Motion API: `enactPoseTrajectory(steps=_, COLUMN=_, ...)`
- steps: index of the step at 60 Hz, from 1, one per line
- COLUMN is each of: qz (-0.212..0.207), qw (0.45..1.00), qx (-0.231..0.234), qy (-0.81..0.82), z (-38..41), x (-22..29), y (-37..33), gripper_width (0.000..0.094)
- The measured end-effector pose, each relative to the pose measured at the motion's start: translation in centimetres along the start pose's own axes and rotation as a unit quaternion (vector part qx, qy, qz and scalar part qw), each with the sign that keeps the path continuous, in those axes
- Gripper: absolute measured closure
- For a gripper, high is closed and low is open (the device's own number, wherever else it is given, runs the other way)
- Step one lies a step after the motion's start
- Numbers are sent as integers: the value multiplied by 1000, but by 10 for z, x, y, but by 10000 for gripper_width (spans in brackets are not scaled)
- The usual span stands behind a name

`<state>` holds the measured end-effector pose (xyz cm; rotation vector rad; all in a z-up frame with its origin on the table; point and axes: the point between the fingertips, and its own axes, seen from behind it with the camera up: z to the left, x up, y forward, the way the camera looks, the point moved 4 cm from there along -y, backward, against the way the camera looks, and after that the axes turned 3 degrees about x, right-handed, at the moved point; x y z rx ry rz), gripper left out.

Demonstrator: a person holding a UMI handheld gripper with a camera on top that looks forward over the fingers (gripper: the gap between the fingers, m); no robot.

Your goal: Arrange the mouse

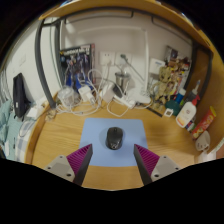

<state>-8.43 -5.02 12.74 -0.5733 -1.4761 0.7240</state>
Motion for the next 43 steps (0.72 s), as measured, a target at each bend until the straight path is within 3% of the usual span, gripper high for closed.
enactPoseTrajectory(steps=22, qz=-135, qw=990, qx=-18, qy=21, z=13, x=86, y=-157, gripper_width=110)
enactPoseTrajectory(steps=43, qz=-153, qw=988, qx=1, qy=11, z=39, x=84, y=-195, gripper_width=111)
